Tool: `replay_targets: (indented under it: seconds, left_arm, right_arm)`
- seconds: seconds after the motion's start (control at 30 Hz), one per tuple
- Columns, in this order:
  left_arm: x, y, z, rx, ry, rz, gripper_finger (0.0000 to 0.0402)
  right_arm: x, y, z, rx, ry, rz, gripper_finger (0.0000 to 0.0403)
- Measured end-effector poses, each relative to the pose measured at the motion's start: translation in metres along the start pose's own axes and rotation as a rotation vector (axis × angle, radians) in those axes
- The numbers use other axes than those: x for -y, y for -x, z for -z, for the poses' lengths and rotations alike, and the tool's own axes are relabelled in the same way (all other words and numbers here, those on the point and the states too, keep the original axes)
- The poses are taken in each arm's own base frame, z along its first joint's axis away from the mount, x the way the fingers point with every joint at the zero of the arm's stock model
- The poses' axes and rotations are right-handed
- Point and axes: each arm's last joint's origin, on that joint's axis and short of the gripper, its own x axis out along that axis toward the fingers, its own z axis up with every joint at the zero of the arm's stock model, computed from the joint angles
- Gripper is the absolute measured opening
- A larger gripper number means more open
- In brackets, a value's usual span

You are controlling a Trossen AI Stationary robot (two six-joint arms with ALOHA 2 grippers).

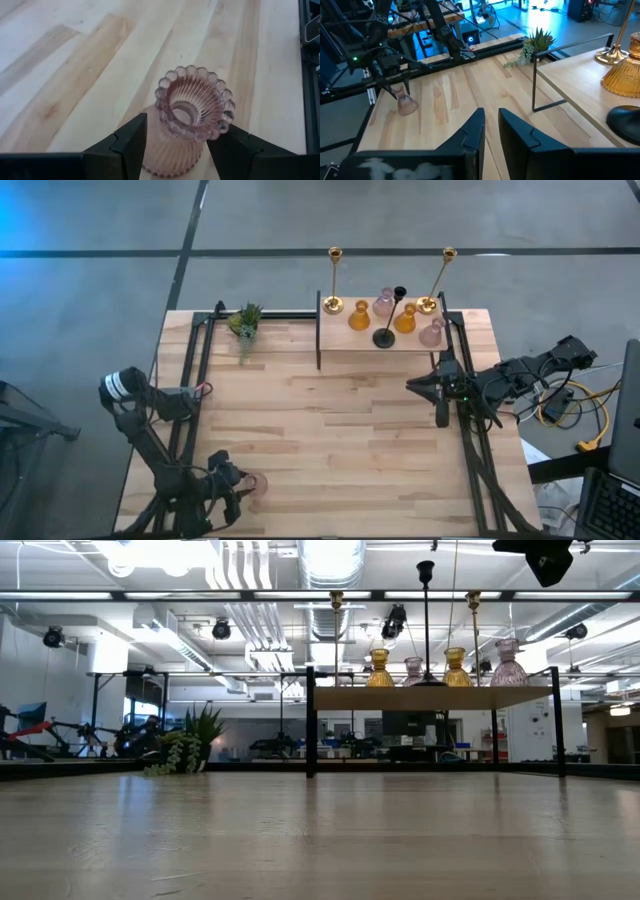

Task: Pick & Place candle stick holders
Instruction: Put the pink candle holder on the shelf

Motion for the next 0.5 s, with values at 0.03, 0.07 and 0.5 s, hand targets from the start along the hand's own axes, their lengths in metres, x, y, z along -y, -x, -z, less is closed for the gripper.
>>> replay_targets:
  seconds: [0.03,0.07,0.5]
  left_arm:
    - [0.0,-0.001,0.0,0.002,-0.003,-0.003,0.0197]
    - [0.0,-0.002,0.0,0.006,-0.003,-0.005,0.0197]
    - [-0.008,-0.013,0.001,0.055,-0.023,-0.008,0.0197]
  right_arm:
    - [0.0,0.0,0.0,0.0,-0.001,0.0,0.0048]
    - [0.0,0.0,0.0,0.0,0.0,0.0,0.0048]
    - [0.0,0.0,0.0,0.002,0.019,0.0,0.0048]
